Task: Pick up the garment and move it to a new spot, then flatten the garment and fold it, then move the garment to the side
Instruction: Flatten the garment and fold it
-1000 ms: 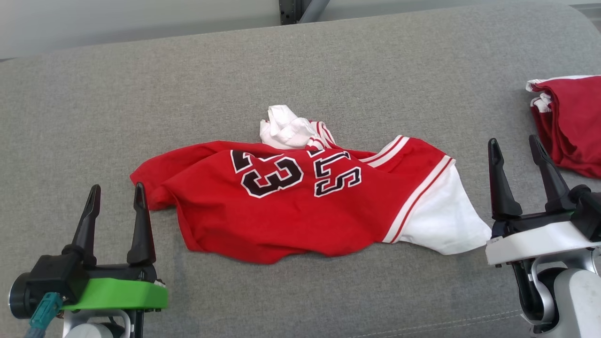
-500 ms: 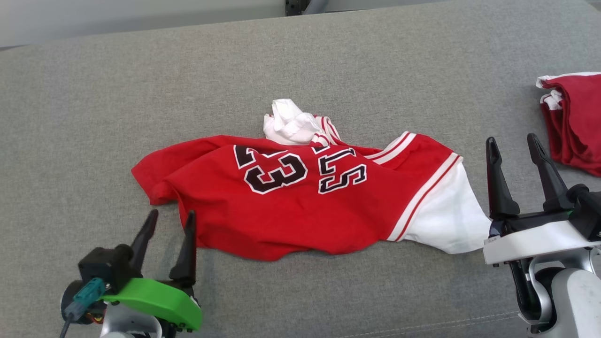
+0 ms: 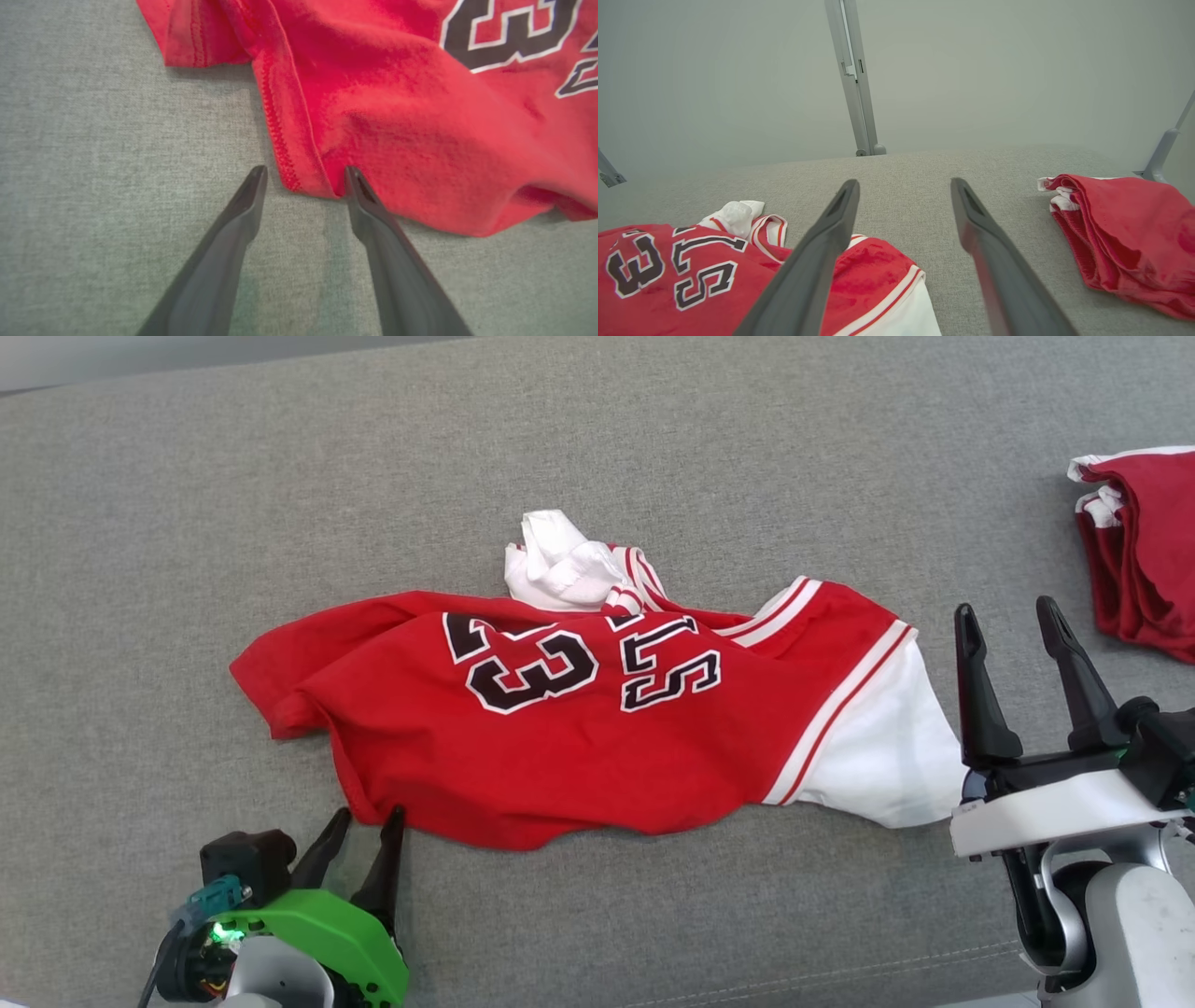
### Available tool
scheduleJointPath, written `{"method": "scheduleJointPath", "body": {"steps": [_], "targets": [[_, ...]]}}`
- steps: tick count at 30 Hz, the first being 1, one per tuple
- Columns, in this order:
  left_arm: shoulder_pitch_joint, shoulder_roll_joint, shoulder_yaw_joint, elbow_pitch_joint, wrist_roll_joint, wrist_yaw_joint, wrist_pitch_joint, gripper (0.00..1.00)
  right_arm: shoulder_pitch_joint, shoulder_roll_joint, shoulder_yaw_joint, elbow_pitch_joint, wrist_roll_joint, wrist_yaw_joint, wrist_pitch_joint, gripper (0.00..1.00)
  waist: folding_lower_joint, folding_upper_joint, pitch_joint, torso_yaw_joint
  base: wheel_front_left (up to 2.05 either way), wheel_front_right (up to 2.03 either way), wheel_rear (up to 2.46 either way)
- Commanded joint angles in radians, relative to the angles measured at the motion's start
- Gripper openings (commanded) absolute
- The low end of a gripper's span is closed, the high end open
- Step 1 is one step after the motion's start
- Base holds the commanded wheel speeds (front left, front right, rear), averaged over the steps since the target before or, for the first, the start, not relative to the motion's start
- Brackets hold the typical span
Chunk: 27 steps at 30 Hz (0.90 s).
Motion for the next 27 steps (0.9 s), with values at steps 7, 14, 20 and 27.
{"method": "scheduleJointPath", "body": {"steps": [7, 14, 20, 27], "targets": [[-0.058, -0.004, 0.021, 0.073, -0.009, -0.024, -0.056, 0.0, -0.013, 0.004, -0.005, 0.008, -0.009, -0.001, -0.009, 1.0, 0.0, 0.0, 0.006, -0.007, 0.0, 0.0, 0.0], [-0.021, 0.029, 0.044, -0.064, 0.009, 0.001, -0.092, 0.0, 0.009, 0.008, -0.03, 0.009, -0.014, -0.001, -0.01, 1.0, 0.0, 0.0, -0.007, 0.016, 0.0, 0.0, 0.0], [0.044, 0.093, 0.064, -0.303, 0.026, 0.055, -0.037, 0.0, 0.013, 0.011, -0.041, 0.015, -0.012, -0.001, -0.01, 1.0, 0.0, 0.0, -0.014, 0.057, 0.0, 0.0, 0.0], [0.09, 0.132, 0.094, -0.519, 0.05, 0.115, 0.0, 0.0, 0.01, 0.015, -0.044, 0.024, -0.011, -0.001, -0.013, 1.0, 0.0, 0.0, -0.014, 0.088, 0.0, 0.0, 0.0]]}}
